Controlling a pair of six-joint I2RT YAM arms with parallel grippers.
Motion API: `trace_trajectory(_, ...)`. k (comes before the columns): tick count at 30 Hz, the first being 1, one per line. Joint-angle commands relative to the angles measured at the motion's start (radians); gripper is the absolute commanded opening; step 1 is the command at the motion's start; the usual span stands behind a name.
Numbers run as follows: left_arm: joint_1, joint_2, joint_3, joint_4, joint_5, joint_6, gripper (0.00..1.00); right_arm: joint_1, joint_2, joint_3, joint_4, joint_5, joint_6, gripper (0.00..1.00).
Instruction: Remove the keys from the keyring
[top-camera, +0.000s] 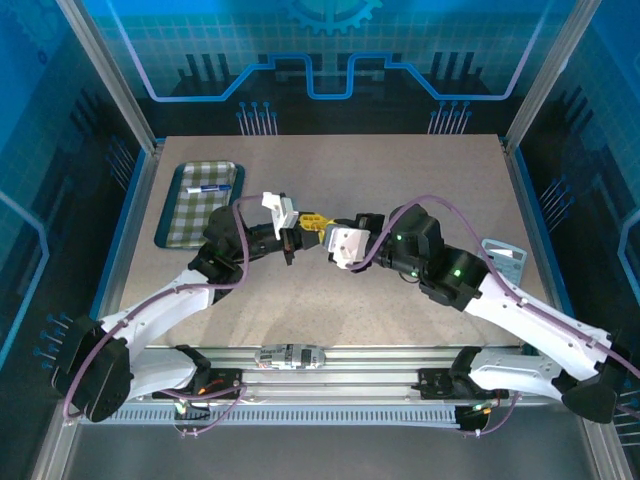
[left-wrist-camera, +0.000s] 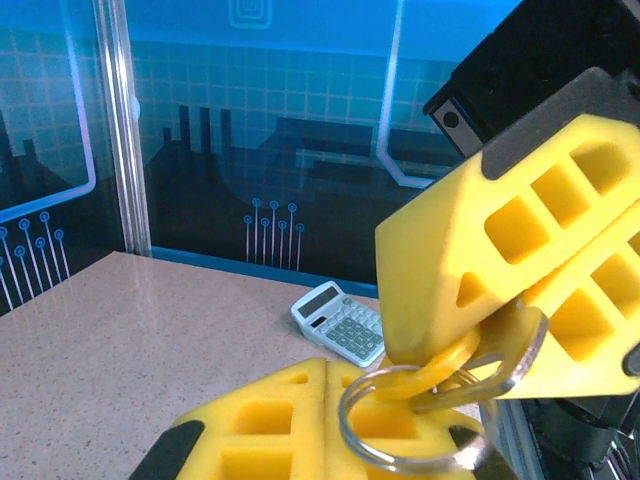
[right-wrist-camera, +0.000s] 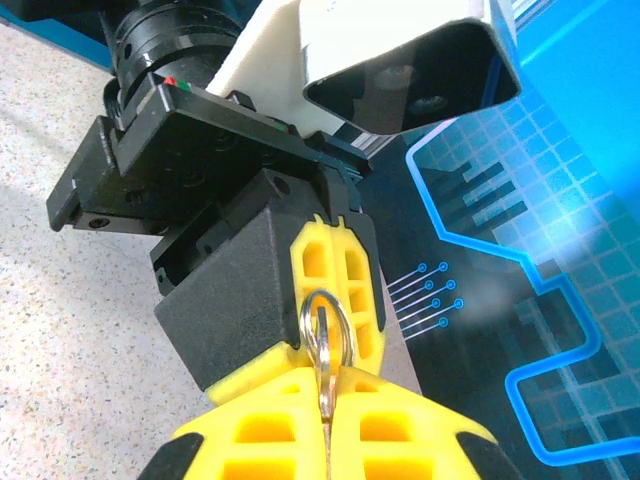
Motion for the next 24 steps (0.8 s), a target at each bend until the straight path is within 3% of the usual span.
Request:
trace_trajectory(1, -0.013, -0.034, 0.082, 0.142, 0.007, -0.012, 0.0, 0.004, 0.053, 0.001, -0.093, -0.051, 0.076, 0.0)
trace_trajectory(2, -0.012, -0.04, 0.076, 0.135, 0.005, 0.002, 0.0, -0.004, 0.057, 0.019, -0.11, -0.061, 0.101, 0.0)
trace_trajectory(5, -0.012, -0.059, 0.046, 0.113, -0.051, 0.043, 0.22, -0.024, 0.06, 0.058, -0.145, -0.069, 0.155, 0.0)
trace_trajectory(9, -0.011, -0.067, 0.001, 0.139, -0.085, 0.067, 0.39, -0.03, 0.073, 0.13, -0.226, -0.069, 0.208, 0.0)
trace_trajectory(24, -0.06, -0.015, -0.02, 0.252, -0.03, 0.115, 0.47, -0.062, 0.14, 0.284, -0.403, -0.109, 0.327, 0.0)
